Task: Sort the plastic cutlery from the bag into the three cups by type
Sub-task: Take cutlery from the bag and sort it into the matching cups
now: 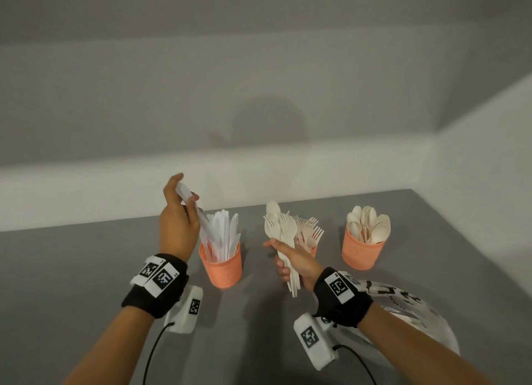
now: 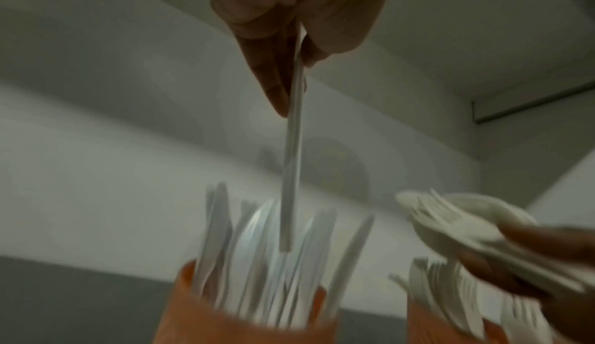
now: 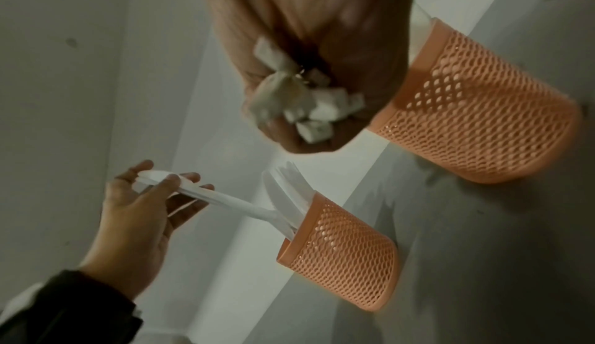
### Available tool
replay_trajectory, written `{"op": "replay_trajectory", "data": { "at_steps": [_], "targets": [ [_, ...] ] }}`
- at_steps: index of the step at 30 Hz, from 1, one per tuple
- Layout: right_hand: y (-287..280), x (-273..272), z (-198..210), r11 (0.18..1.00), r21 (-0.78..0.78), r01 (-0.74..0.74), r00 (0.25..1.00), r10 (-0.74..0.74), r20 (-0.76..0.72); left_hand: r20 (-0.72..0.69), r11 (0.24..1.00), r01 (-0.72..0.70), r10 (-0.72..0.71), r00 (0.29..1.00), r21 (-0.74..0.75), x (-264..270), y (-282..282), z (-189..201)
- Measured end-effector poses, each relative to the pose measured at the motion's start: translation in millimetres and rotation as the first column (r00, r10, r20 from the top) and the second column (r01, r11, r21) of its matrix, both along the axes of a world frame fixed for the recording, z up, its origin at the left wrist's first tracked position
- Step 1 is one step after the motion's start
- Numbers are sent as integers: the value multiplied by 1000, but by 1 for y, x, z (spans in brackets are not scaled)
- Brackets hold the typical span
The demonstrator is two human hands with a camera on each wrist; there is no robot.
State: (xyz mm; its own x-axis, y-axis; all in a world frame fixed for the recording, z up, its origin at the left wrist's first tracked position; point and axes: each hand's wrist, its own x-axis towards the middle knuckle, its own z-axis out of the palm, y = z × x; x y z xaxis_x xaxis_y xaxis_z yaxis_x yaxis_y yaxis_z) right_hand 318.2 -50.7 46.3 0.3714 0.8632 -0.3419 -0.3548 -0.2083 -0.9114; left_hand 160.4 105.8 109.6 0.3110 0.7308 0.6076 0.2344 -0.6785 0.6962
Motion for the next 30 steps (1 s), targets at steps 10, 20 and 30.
{"op": "replay_trajectory", "data": {
  "at_steps": [10, 20, 30],
  "targets": [
    [5, -4, 7, 999, 30, -35, 998, 37, -59, -341, 995, 61, -85, 936, -81, 6, -9, -78],
    [5, -15, 11, 998, 45, -37, 999, 36, 25, -122, 998, 68, -68, 990, -2, 26, -46, -41],
    [7, -11, -9, 986, 37, 163, 704, -142, 695, -246, 902, 157, -271, 931, -402, 66, -95, -33]
  ]
}}
